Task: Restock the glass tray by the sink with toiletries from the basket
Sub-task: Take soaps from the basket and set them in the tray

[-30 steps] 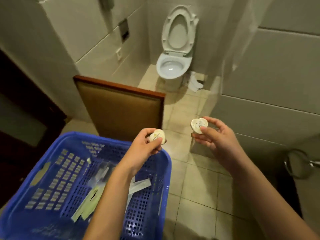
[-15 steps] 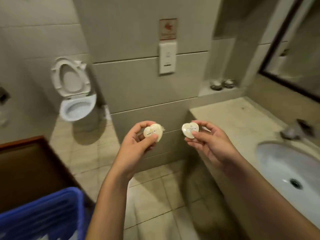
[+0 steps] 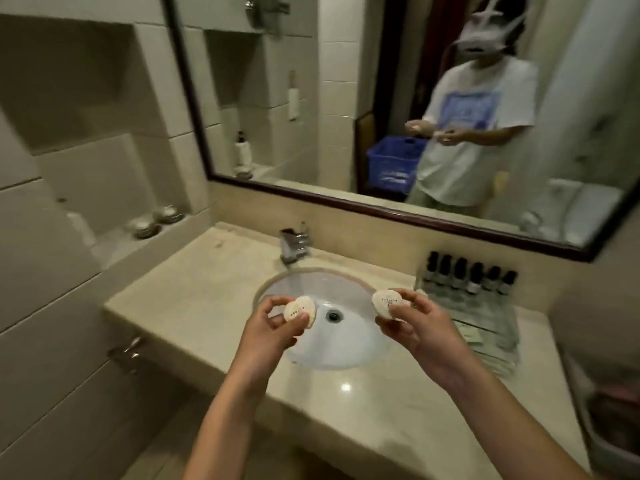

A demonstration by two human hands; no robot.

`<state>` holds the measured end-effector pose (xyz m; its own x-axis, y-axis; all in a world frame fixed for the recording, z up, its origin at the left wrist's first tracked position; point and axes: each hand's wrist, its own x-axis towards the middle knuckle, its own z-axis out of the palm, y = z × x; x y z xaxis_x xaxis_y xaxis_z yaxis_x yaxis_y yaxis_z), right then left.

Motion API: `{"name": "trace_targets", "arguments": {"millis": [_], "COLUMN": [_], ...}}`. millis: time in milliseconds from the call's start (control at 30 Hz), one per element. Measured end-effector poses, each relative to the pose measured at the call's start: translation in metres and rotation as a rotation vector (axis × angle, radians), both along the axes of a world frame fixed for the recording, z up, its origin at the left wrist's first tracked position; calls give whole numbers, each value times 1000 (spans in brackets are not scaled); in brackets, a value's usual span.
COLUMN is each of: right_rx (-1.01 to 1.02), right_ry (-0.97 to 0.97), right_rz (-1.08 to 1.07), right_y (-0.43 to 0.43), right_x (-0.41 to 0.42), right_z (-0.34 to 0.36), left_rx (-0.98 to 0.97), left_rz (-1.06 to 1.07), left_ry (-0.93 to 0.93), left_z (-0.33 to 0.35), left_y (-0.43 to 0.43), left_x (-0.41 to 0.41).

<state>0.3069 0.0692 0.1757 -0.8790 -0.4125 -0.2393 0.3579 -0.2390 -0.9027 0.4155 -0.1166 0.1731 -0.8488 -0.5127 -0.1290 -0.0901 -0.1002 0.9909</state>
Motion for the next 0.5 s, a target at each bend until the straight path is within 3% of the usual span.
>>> {"name": "trace_targets", "arguments": {"millis": [167, 500], "right_rx": [40, 246], "right_ry": [-92, -157], "right_rz": [-276, -554], "right_y": [54, 79], "right_x": [-24, -101], "right_z": [-26, -66], "left_rx": [-25, 45], "left_rz": [-169, -450], "left_ry": [-25, -189], "left_z": [-14, -63], "left_y": [46, 55], "left_x": [-58, -194]}}
